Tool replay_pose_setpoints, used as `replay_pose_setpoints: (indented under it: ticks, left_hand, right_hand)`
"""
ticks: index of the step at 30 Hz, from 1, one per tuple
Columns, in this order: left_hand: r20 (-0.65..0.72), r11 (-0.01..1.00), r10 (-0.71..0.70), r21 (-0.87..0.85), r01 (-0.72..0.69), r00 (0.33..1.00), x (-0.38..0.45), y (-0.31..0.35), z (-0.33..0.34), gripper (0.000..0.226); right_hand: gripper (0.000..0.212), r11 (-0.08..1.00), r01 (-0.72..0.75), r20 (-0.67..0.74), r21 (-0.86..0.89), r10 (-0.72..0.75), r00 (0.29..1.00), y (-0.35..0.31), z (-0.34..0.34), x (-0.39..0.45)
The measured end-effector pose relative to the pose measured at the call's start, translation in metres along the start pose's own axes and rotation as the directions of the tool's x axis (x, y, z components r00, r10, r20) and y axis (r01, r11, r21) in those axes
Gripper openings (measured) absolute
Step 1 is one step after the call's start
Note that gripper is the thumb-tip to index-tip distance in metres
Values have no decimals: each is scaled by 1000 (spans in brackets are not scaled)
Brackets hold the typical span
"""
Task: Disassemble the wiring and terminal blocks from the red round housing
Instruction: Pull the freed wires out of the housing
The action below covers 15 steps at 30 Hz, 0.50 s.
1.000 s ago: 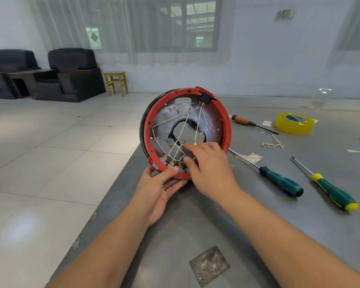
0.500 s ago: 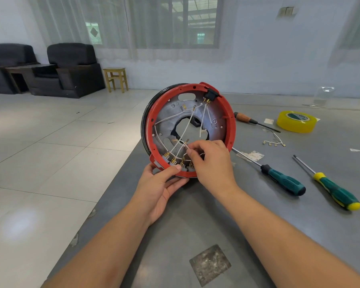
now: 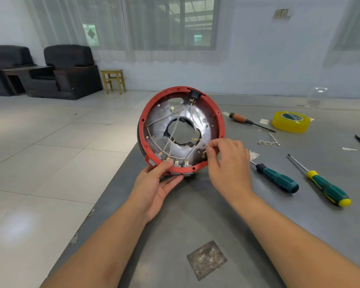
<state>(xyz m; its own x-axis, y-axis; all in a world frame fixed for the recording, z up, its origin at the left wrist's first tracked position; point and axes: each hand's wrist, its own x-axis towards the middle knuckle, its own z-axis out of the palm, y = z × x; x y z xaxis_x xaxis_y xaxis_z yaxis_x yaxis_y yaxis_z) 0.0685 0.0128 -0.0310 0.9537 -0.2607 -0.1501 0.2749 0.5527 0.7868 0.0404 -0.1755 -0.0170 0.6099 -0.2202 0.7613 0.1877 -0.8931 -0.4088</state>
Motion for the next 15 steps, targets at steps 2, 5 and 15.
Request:
replay_pose_setpoints:
  ticks: [2, 5, 15]
  left_hand:
    - [-20, 1000, -10, 0, 10, 1000, 0, 1, 0, 41]
    - [-44, 1000, -31, 6, 31, 999, 1, 3, -3, 38]
    - [-94, 907, -98, 401, 127, 991, -2, 20, -11, 90]
  right_hand:
    - [4, 999, 14, -2, 52, -14, 1000, 9, -3, 0]
    - [6, 990, 67, 83, 128, -78, 993, 15, -3, -4]
    - [8, 968, 9, 184, 251, -57, 981, 11, 3, -6]
